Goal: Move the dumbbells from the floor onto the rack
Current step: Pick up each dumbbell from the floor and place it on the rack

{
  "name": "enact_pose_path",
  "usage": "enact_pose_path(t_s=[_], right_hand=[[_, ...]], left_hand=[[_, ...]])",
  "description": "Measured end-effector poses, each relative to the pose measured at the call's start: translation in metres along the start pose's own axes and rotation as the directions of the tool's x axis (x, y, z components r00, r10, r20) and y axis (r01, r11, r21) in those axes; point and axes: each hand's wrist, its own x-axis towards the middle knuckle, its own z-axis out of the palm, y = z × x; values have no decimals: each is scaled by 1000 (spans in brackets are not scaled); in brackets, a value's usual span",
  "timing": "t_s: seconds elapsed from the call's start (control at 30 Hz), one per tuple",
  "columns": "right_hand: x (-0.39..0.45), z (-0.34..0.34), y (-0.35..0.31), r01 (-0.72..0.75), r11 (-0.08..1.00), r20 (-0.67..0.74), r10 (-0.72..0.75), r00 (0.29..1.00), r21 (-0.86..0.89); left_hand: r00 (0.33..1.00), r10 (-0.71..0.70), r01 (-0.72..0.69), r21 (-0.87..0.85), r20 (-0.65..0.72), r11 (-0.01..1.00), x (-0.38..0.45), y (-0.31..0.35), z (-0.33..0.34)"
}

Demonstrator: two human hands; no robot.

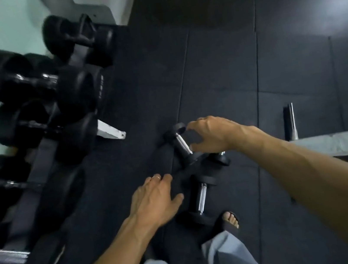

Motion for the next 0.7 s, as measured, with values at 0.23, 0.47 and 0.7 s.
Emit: enact_pose_path(t_s=[0.23, 0.47, 0.7], right_hand=[[61, 151, 75, -41, 994, 125, 28, 992, 99], [105, 292, 155, -196, 963, 149, 170, 974, 183], [153, 409, 199, -241, 930, 148, 207, 967, 278]], left_hand=[[984, 2, -1, -9, 180, 1000, 86, -12, 142], [946, 58, -61, 0, 319, 998, 190, -28, 300], [927, 7, 28, -88, 374, 996, 273, -37, 429]])
